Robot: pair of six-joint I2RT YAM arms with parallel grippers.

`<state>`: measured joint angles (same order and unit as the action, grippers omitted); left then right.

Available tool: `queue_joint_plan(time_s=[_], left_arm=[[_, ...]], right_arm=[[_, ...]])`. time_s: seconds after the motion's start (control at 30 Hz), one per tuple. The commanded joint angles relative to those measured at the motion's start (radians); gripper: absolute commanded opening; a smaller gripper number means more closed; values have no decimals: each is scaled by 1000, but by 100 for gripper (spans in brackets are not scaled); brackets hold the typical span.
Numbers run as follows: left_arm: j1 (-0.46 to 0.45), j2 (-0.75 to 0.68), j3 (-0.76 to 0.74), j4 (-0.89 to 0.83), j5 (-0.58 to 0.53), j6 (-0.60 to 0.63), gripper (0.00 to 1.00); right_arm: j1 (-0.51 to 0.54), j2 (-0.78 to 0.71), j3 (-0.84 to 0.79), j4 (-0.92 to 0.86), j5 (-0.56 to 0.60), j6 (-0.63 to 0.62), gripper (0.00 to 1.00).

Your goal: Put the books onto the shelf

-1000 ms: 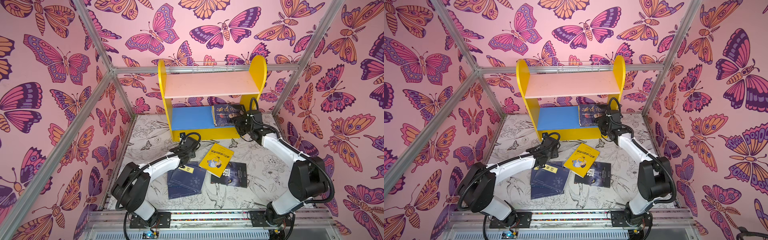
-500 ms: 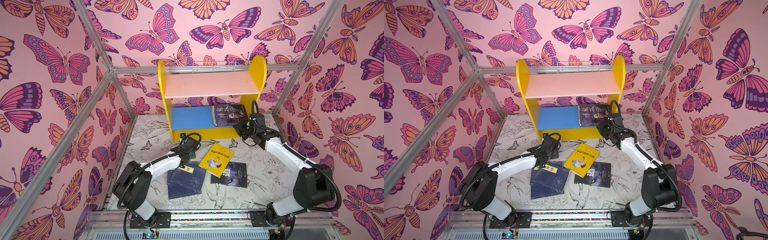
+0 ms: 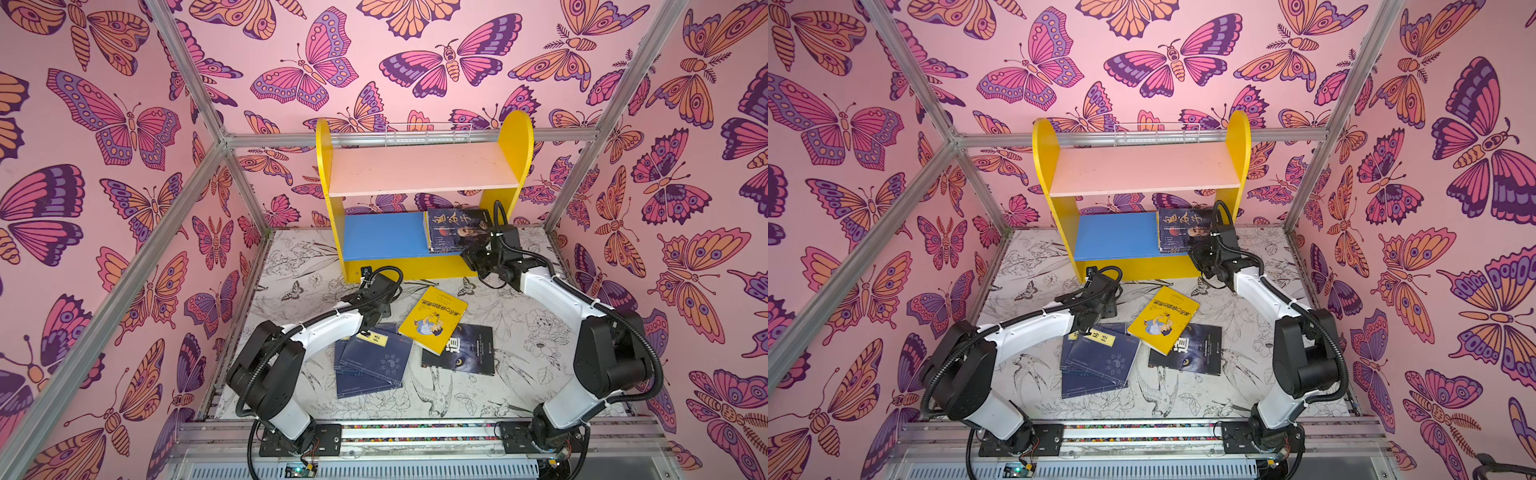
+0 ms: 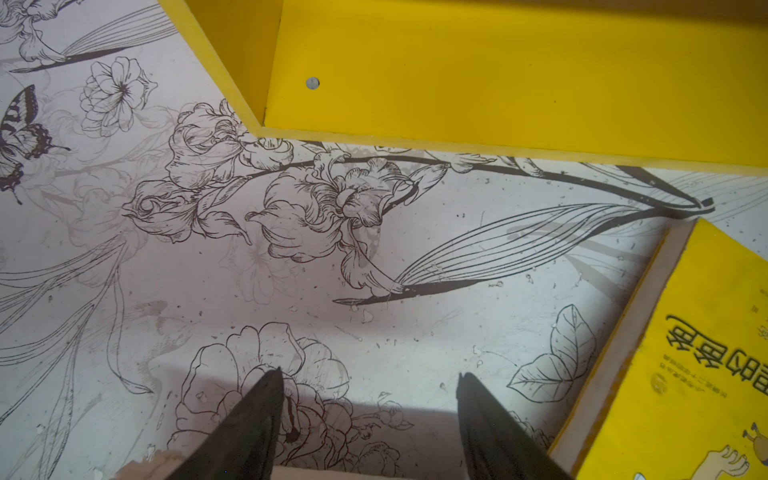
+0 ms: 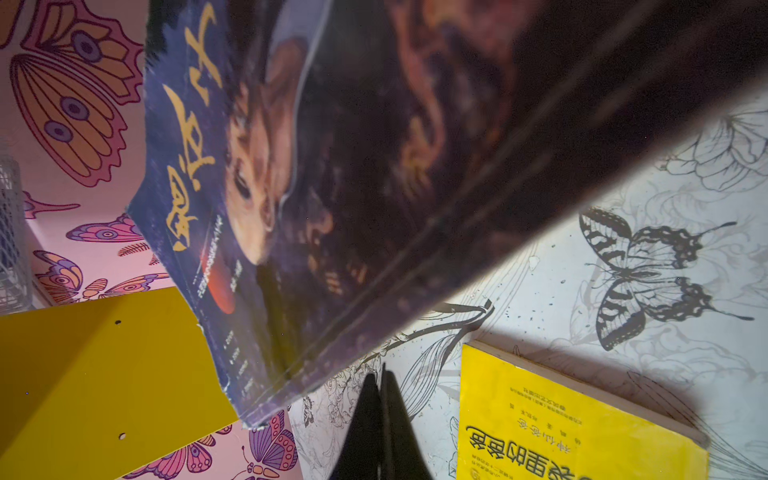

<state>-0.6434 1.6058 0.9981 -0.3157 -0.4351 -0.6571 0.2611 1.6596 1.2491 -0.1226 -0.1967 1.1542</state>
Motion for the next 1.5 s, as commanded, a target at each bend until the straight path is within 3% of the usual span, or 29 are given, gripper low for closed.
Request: queue_joint_plan(time_s=[0.0,0.83,1.47], left_arm=[[2,16,19,-26,-10,-8,68],[13,42,37,-39,8,-6,67],[14,62,56,-38,42,5,66]], right_arm=[[-6,23,58,-7,-8,-12,3],[-37,105,198,-126,16,-121,0],[-48,181,310,-166,-40,-162,0]])
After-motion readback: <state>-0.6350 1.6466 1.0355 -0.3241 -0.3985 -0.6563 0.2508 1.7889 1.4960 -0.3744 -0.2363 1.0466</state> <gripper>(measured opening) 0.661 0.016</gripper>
